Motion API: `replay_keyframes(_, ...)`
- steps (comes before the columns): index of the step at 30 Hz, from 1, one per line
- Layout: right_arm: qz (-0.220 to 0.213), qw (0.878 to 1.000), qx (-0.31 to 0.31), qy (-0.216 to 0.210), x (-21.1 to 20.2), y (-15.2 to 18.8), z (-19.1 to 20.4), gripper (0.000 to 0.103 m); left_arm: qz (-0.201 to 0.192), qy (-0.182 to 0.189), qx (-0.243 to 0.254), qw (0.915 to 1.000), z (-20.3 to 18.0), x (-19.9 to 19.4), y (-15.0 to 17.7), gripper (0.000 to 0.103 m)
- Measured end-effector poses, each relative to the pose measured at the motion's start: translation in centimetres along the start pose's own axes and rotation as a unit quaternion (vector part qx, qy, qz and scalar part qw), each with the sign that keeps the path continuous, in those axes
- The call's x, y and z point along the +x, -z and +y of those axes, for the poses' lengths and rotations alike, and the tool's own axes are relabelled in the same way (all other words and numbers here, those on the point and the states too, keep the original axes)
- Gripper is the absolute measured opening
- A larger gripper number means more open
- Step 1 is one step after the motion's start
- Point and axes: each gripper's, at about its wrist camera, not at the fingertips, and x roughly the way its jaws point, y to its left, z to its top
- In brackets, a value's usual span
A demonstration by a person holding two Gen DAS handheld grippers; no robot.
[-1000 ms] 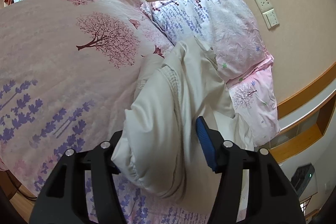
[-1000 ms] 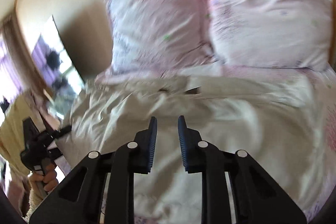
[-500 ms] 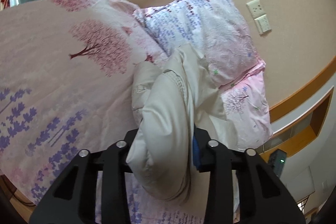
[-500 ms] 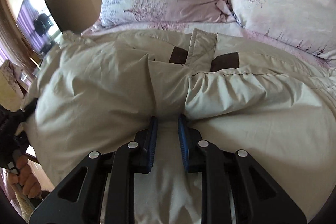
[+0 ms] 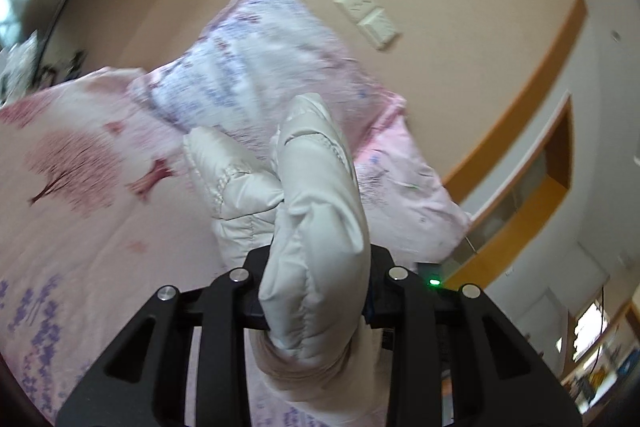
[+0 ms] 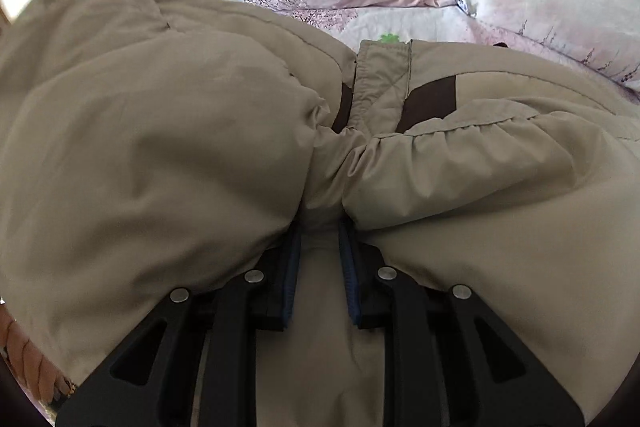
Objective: Fold large clothes
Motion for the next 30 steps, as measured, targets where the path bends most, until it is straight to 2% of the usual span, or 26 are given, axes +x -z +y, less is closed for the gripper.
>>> replay_keyframes(7,0.005,1.0,0.008,-0.007,0.3,-0.1,-0.3,0.021,0.005,0.038,0.051,0.998,-4.6,1.5,0.4,0.031)
replay_keyframes(11,0.012,1.0,0.001,-0.001,-0.9,-0.4,-0.2,0.021,0.001,0.044,0.073,0.9964,-6.7,1.9,0.8,0.032)
replay_keyframes(15,-0.038,0.999,-0.008,-0.007,-5.4,0.5,1.0,0.021,0.004,0.049,0.093,0.9944,-8.0,1.9,1.2,0.032)
replay_keyframes(18,-0.071,0.997,-0.007,0.015,-7.9,1.3,1.0,0.021,0.005,0.053,0.1,0.9936,-8.7,2.0,1.4,0.032)
replay_keyframes(20,-0.064,0.998,-0.001,0.02,-7.9,1.5,0.3,0.021,0.007,0.057,0.101,0.9932,-9.0,2.2,1.5,0.032)
replay_keyframes(23,-0.02,1.0,0.008,0.016,-5.1,1.2,-0.1,0.022,0.011,0.064,0.103,0.9925,-9.6,2.8,1.6,0.033)
replay_keyframes(27,-0.004,1.0,0.027,-0.002,-3.4,0.3,-0.7,0.022,0.024,0.08,0.116,0.9897,-11.1,3.5,2.3,0.033)
replay_keyframes(30,0.0,0.999,0.034,-0.013,-3.2,0.8,-0.6,0.022,0.035,0.097,0.124,0.9869,-12.3,4.4,3.0,0.034)
